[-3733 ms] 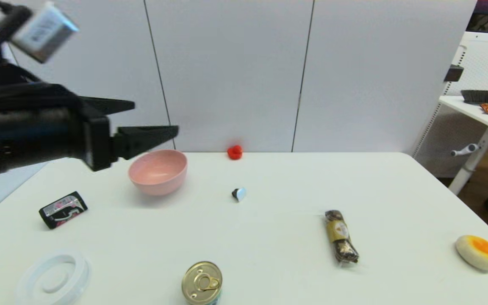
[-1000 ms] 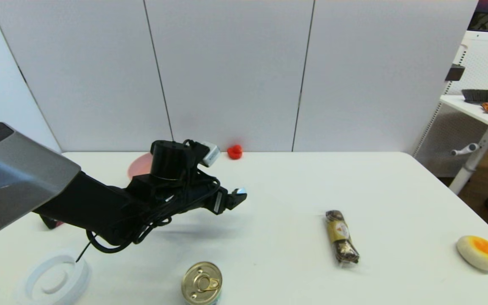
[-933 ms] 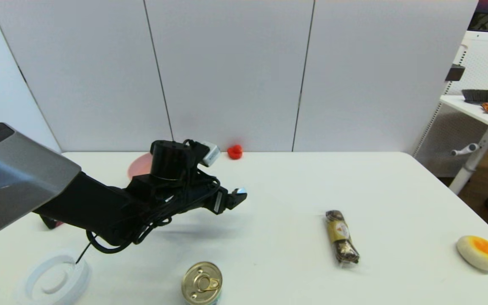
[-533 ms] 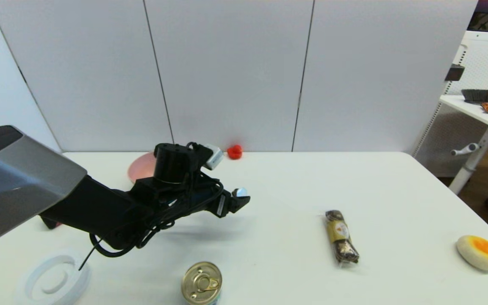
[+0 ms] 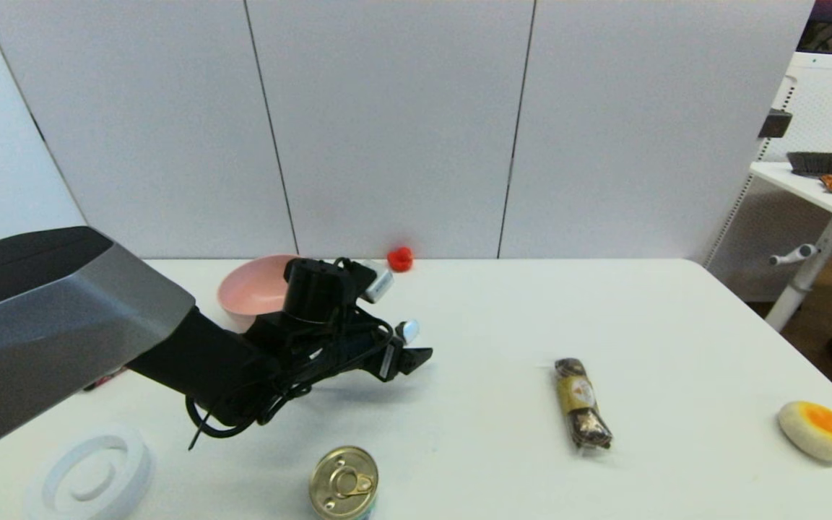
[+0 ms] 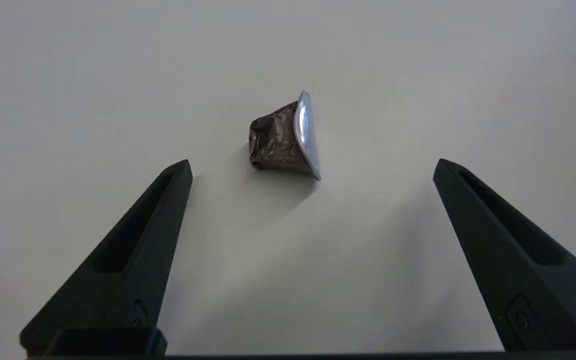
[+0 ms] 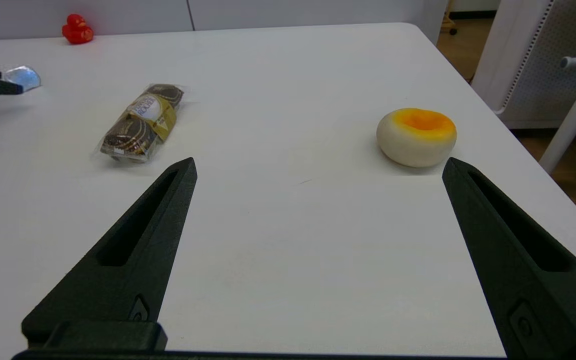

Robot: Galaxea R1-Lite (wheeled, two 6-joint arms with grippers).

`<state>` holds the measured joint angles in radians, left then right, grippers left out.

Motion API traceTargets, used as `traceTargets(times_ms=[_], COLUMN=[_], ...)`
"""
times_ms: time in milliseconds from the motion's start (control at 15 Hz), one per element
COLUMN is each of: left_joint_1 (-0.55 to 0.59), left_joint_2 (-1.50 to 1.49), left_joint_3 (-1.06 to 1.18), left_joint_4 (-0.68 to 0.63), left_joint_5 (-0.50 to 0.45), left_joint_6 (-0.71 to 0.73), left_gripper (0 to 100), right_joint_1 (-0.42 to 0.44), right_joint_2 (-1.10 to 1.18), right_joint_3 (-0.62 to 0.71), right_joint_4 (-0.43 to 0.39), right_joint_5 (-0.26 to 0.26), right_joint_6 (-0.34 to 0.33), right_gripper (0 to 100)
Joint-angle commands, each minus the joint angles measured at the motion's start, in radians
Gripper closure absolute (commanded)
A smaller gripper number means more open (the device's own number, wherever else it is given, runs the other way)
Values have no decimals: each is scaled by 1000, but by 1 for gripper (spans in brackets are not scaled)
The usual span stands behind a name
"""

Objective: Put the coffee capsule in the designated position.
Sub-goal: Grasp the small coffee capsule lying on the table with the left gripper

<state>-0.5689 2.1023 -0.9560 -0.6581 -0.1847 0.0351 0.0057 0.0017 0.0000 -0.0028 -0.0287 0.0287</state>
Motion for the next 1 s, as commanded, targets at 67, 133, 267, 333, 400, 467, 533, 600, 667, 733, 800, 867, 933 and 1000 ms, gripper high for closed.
traceTargets(times_ms=[67,133,267,333,400,467,533,600,667,733,800,867,933,1000], left_joint_1=[0,0,1,3,7,12,14,15,15,18,21,24,26,27], left_joint_2=[65,73,85,85,90,96,97,97,94,88,84,79,73,65], left_joint_3=[-58,-69,-84,-90,-95,-98,-99,-99,-96,-92,-86,-79,-67,-53], left_joint_4=[-2,2,-2,3,5,5,5,6,6,8,8,8,8,9], left_joint_5=[-1,-1,-1,-1,-1,-1,-1,-1,-1,-1,-1,-1,-1,-1], left_joint_6=[-4,-4,-4,-4,-3,-3,-3,-3,-3,-1,-1,-1,-1,-1], left_gripper=[0,0,0,0,0,0,0,0,0,0,0,0,0,0], right_joint_1=[0,0,0,0,0,0,0,-1,0,0,0,0,0,0], right_joint_2=[1,1,1,1,1,1,1,1,1,1,1,1,1,1], right_joint_3=[0,0,0,0,0,0,0,0,0,0,0,0,0,0], right_joint_4=[0,0,0,0,0,0,0,0,0,0,0,0,0,0], right_joint_5=[0,0,0,0,0,0,0,0,0,0,0,0,0,0], right_joint_6=[0,0,0,0,0,0,0,0,0,0,0,0,0,0], right_gripper=[0,0,0,0,0,0,0,0,0,0,0,0,0,0])
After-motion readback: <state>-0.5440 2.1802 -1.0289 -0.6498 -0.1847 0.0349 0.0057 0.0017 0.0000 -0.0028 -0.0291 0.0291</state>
